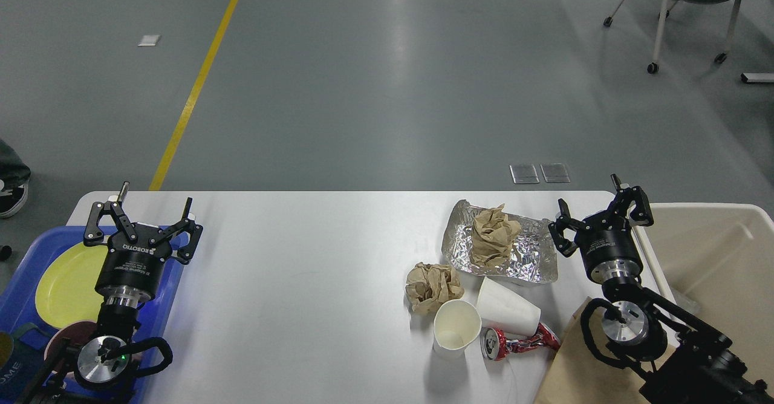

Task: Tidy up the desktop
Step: 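Lift the right gripper out of the bin toward the table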

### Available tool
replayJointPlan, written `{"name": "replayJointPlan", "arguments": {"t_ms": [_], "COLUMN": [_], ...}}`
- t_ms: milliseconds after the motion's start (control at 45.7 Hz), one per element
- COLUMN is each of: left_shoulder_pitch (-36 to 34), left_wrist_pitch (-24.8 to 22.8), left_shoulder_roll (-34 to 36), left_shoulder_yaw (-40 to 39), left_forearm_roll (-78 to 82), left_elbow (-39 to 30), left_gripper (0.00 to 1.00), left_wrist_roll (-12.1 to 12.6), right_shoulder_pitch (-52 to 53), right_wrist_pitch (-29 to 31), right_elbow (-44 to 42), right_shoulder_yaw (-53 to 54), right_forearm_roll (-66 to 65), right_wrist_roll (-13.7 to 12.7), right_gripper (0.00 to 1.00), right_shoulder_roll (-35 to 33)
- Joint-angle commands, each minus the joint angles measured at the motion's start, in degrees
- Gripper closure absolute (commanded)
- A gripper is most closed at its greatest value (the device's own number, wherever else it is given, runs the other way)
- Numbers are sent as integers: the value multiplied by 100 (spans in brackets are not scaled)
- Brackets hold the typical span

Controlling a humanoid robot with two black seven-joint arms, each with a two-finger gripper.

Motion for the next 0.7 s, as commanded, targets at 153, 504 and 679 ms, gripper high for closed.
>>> {"name": "replayJointPlan", "arguments": {"t_ms": [153, 504, 679], "left_shoulder_pitch": [-1, -1, -1], "left_wrist_pitch": [0, 0, 0], "left_shoulder_roll": [-3, 6, 6], "left_shoulder_yaw": [0, 0, 0], "left_forearm_roll": [0, -9, 0], "left_elbow": [0, 0, 0], "left_gripper": [4, 4, 4], "left_wrist_roll": [-6, -6, 3], "right_shoulder_pitch": [0, 0, 35], "right_wrist_pitch": [0, 0, 0], "right_elbow": [0, 9, -18], "right_shoulder_yaw": [0, -9, 26], "right_forearm_roll": [0, 0, 0], "right_wrist_roll": [0, 0, 0], "right_gripper": [0, 0, 0], "right_shoulder_roll": [0, 0, 9]}}
